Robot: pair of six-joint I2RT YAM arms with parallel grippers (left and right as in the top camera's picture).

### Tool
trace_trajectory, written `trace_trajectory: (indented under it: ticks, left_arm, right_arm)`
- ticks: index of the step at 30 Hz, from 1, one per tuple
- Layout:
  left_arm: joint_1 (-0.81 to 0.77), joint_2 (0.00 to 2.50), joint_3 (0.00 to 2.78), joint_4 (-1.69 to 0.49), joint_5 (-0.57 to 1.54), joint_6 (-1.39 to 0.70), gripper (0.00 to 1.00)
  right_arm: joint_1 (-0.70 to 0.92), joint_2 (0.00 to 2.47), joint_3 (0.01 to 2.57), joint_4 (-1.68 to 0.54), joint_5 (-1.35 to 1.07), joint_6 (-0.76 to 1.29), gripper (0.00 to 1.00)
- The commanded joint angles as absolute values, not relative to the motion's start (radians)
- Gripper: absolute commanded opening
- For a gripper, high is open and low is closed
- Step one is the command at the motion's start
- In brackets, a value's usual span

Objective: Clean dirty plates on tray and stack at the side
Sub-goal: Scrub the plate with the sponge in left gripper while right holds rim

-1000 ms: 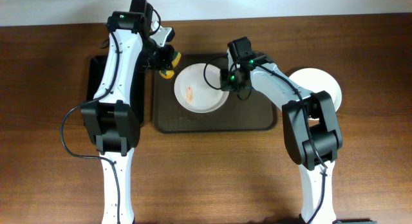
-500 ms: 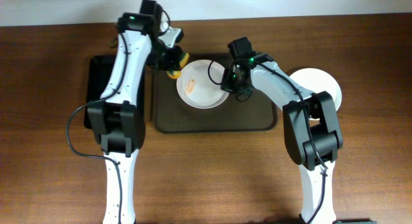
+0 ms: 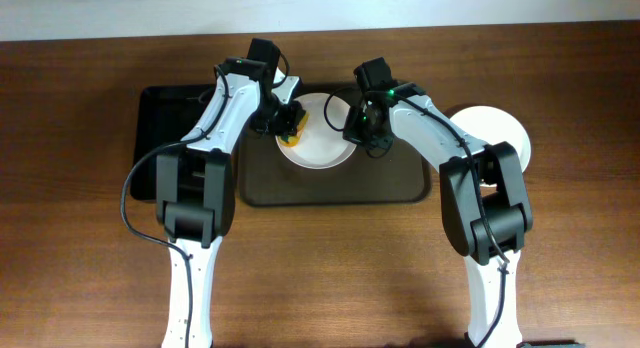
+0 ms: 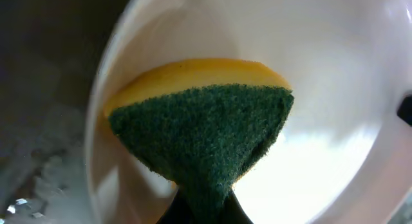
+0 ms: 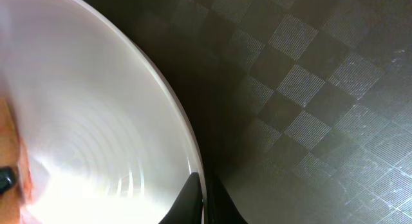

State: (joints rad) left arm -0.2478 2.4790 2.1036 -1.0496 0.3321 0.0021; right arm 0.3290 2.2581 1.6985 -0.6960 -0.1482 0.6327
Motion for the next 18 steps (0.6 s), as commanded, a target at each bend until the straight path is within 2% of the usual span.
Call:
trace_trajectory:
  ticks: [1,4,10,14,18]
  left_arm:
    - [-0.265,2.506,2.045,-1.073,0.395,-0.008,0.01]
    - [-0.278,2.506,2.045,-1.069,0.447,-0.008,0.01]
    - [-0.276,2.506,2.045,-0.951,0.422,-0.019,0.01]
    - [-0.268,2.506,2.045,-0.884,0.173,-0.068,0.01]
    - [-0.268,2.506,2.045,-0.942,0.020,-0.068,0.01]
  right_arm:
    - [0.334,2.283,1.676,-0.695,-0.122,0.645,0.04]
    - [0.334,2.283,1.676,-0.692,-0.124,0.645,0.04]
    - [0.334,2.283,1.676,-0.692,-0.123,0.645,0.04]
    - [0.334,2.283,1.676,-0.692,-0.120,0.644,0.04]
    - [0.334,2.283,1.676,-0.692,-0.120,0.644,0.04]
